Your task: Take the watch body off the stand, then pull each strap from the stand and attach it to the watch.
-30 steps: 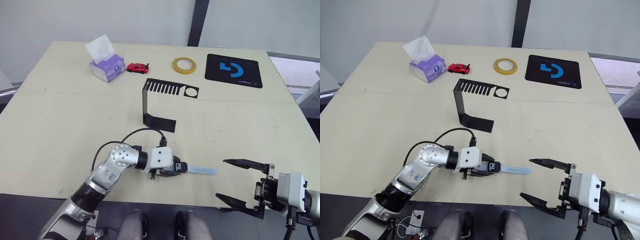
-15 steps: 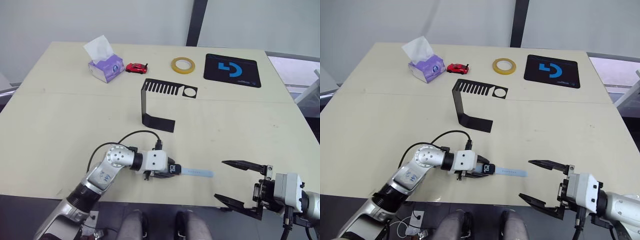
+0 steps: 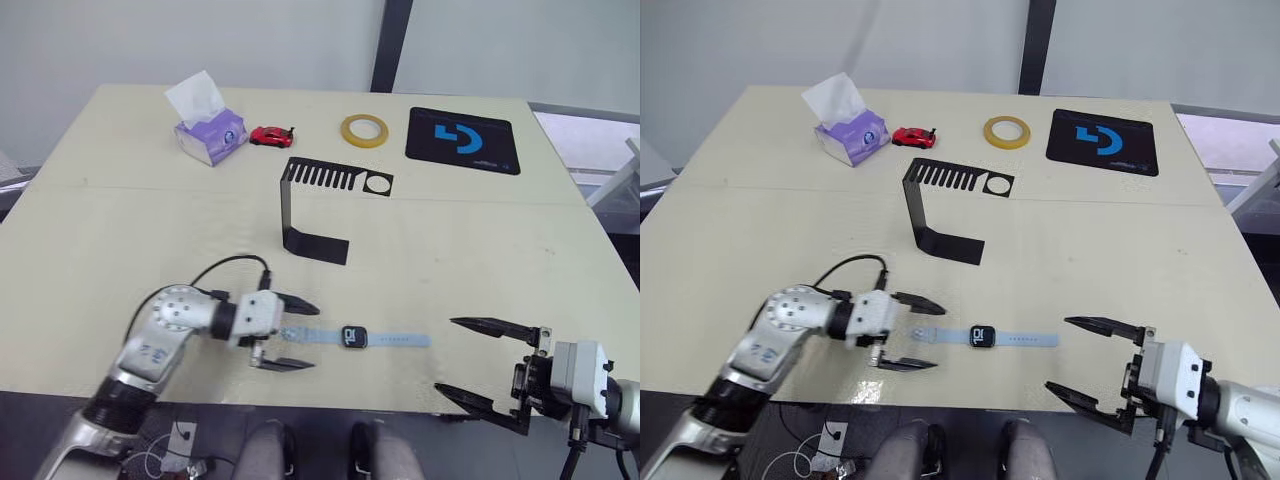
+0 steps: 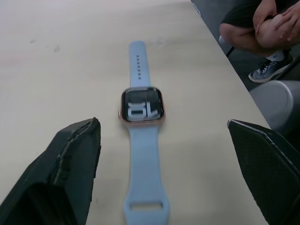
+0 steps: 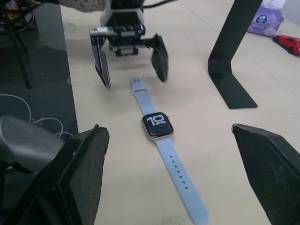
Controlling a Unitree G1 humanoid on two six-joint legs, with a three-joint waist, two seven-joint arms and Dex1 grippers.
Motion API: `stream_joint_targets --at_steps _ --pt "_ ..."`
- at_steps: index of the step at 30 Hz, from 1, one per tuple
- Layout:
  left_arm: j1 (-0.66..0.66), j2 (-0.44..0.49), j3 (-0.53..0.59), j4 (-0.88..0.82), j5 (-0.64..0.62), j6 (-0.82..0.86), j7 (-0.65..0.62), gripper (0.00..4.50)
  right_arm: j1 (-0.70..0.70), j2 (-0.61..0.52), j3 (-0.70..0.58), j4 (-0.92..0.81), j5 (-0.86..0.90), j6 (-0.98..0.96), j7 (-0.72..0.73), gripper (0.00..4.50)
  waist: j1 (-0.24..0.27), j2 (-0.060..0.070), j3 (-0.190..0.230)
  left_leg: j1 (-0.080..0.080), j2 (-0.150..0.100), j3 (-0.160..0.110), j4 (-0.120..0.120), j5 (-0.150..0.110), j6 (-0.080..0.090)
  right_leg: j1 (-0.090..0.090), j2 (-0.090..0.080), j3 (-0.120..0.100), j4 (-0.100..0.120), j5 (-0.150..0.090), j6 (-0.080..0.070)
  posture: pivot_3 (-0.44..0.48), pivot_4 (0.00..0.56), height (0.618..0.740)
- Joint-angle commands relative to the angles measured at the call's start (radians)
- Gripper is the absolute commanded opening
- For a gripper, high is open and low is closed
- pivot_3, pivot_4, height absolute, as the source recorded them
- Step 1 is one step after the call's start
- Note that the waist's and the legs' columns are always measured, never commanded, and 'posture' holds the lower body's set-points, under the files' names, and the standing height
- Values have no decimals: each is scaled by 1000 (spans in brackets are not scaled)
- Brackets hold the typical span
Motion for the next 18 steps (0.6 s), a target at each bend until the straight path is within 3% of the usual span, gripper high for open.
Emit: stream_joint_targets --at_steps 1,8,12,18 --pt "40 44 133 15 -111 -35 -50 4480 -1 -14 -49 17 14 -19 23 4500 3 0 0 0 0 0 0 0 0 0 0 0 0 0 0 0 150 740" --pt "254 202 455 65 -180 -126 -106 4480 32 -74 -244 186 32 -66 164 4500 0 0 0 0 0 0 -1 -1 0 0 -1 0 -2 0 0 0 150 740" --pt "414 262 644 101 -138 -71 -5 4480 29 -126 -320 325 9 -115 257 4500 -9 0 0 0 0 0 -2 -2 1 0 0 0 -2 0 0 0 150 740" --pt "504 263 738 86 -111 -79 62 4480 -53 -193 -331 415 4 -110 273 4500 -6 0 0 1 0 0 -2 -8 2 0 -3 0 -2 0 -1 0 150 740"
